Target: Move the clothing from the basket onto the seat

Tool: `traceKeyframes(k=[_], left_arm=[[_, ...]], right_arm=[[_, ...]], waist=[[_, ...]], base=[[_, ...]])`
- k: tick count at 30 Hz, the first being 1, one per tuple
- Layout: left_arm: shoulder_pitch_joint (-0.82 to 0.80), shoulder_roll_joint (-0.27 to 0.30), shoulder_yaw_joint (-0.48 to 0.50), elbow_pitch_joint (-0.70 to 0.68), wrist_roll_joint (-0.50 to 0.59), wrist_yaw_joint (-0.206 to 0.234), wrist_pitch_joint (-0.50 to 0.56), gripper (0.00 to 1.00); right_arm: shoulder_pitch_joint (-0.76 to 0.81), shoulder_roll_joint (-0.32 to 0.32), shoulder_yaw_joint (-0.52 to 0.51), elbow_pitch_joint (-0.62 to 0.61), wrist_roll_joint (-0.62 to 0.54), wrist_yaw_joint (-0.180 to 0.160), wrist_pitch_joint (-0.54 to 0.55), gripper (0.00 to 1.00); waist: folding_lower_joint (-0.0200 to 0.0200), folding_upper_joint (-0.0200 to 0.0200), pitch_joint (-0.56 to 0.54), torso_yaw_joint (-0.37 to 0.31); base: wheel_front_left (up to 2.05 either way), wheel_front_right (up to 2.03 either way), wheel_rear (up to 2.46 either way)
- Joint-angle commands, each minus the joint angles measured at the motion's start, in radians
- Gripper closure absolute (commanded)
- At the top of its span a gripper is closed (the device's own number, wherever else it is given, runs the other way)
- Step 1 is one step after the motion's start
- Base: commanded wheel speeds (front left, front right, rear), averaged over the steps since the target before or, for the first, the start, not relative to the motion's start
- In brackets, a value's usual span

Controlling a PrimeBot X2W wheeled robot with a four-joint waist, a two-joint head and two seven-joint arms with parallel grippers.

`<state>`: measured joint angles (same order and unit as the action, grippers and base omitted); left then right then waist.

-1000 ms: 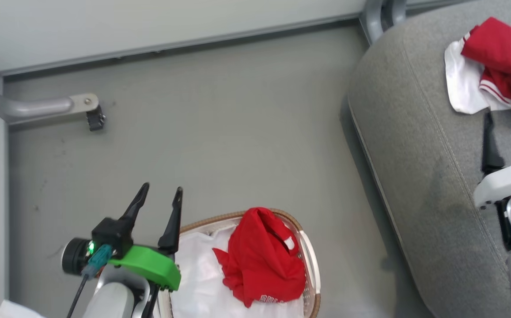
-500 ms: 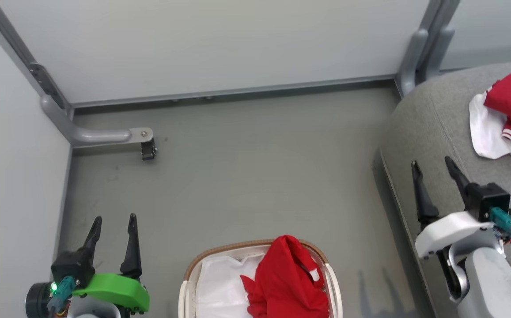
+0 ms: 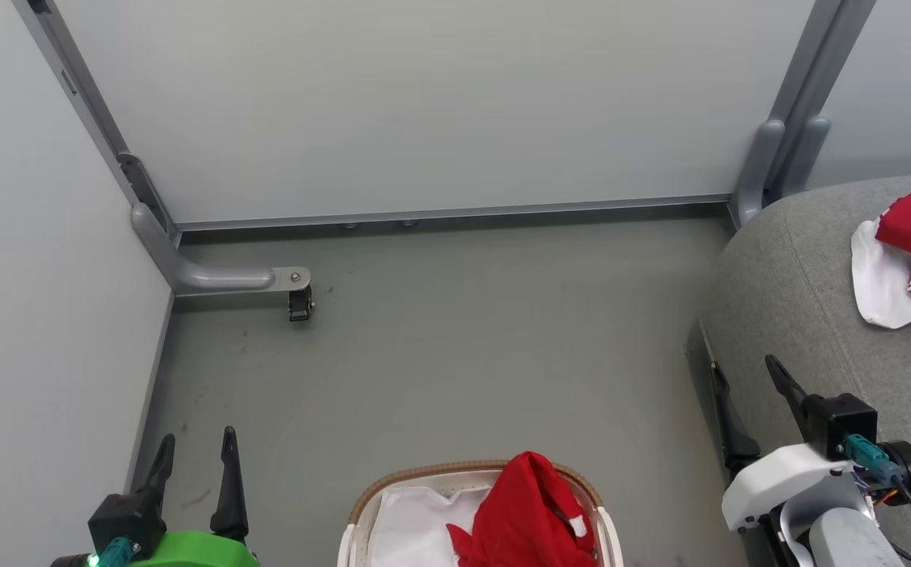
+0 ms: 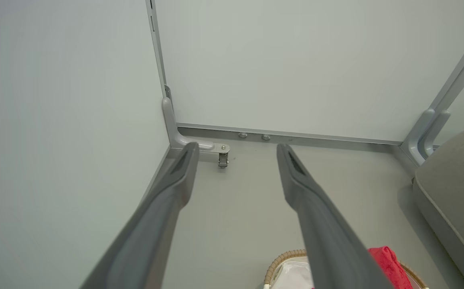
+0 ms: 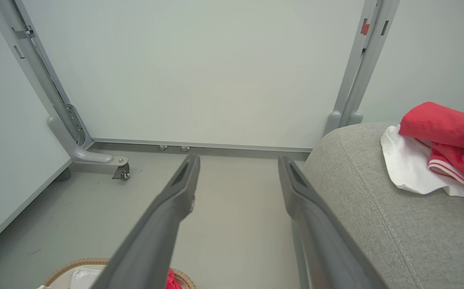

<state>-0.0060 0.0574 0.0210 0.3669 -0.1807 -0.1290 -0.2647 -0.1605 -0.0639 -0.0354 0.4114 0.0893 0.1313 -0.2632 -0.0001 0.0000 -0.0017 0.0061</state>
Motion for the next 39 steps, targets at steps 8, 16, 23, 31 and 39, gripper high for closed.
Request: traceKeyframes(k=[8, 16, 23, 31, 39], left_arm=[[0.01, -0.004, -0.04, -0.002, 0.0, -0.003, 0.001, 0.0], [-0.047, -0.006, -0.17, 0.029, -0.044, -0.003, 0.001, 0.0], [-0.204, -0.005, -0.327, 0.112, -0.132, -0.003, 0.001, 0.0], [-0.378, -0.003, -0.459, 0.266, -0.195, -0.003, 0.001, 0.0], [-0.509, 0.026, -0.576, 0.418, -0.263, -0.003, 0.001, 0.0]], right_arm=[[0.003, 0.001, 0.005, 0.003, 0.002, -0.001, -0.002, 0.0], [-0.041, -0.004, 0.022, -0.023, -0.004, -0.001, -0.002, 0.0], [-0.144, -0.007, 0.03, -0.075, -0.01, -0.001, -0.002, 0.0], [-0.232, 0.005, 0.043, -0.129, -0.009, -0.001, -0.002, 0.0], [-0.298, 0.013, 0.066, -0.165, 0.009, -0.001, -0.002, 0.0]], waist=[[0.0001, 0.0, 0.005, -0.009], [0.0001, 0.0, 0.066, -0.05], [0.0001, 0.0, 0.244, -0.119], [0.0001, 0.0, 0.418, -0.194], [0.0001, 0.0, 0.544, -0.258]], base=[[0.0, 0.0, 0.0], [0.0, 0.0, 0.0], [0.0, 0.0, 0.0], [0.0, 0.0, 0.0], [0.0, 0.0, 0.0]])
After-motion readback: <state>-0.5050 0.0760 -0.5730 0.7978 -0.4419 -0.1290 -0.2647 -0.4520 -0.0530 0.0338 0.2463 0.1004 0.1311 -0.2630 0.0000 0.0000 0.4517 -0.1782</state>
